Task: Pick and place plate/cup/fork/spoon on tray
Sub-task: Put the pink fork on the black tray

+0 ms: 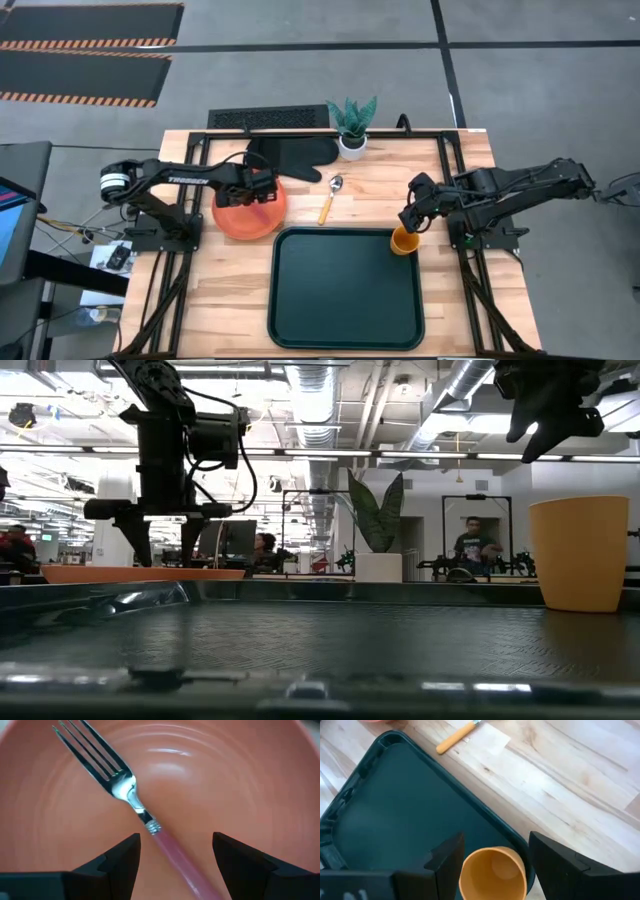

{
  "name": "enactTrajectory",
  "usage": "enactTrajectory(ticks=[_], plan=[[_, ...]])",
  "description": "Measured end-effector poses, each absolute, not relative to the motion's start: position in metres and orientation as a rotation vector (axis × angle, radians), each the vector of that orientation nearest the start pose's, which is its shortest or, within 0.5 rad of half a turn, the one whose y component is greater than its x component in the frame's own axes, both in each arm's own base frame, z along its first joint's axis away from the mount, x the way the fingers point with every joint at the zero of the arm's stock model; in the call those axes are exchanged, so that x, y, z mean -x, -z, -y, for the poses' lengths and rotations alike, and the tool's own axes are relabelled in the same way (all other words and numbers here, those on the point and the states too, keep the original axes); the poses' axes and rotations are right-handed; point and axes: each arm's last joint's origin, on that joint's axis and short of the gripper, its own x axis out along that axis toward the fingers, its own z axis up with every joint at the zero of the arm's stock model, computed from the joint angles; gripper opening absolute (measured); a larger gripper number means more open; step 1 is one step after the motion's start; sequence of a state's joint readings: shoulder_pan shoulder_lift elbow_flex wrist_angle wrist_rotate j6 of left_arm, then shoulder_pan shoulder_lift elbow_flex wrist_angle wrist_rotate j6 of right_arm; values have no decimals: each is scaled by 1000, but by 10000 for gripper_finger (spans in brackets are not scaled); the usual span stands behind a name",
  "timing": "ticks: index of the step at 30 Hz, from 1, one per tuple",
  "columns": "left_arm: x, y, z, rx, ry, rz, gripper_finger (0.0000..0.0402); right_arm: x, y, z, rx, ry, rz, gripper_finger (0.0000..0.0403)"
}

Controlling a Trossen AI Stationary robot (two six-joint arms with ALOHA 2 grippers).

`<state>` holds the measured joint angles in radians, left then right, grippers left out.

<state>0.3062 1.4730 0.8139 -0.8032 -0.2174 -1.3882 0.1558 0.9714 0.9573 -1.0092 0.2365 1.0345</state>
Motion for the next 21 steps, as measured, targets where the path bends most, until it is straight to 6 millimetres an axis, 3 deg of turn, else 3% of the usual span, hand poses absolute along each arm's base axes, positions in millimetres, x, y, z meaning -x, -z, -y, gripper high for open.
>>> enactTrajectory(ticks=[21], plan=[[-220, -165, -76, 1265, -1467, -835, 235, -166, -296, -19, -700, 566, -862, 244]])
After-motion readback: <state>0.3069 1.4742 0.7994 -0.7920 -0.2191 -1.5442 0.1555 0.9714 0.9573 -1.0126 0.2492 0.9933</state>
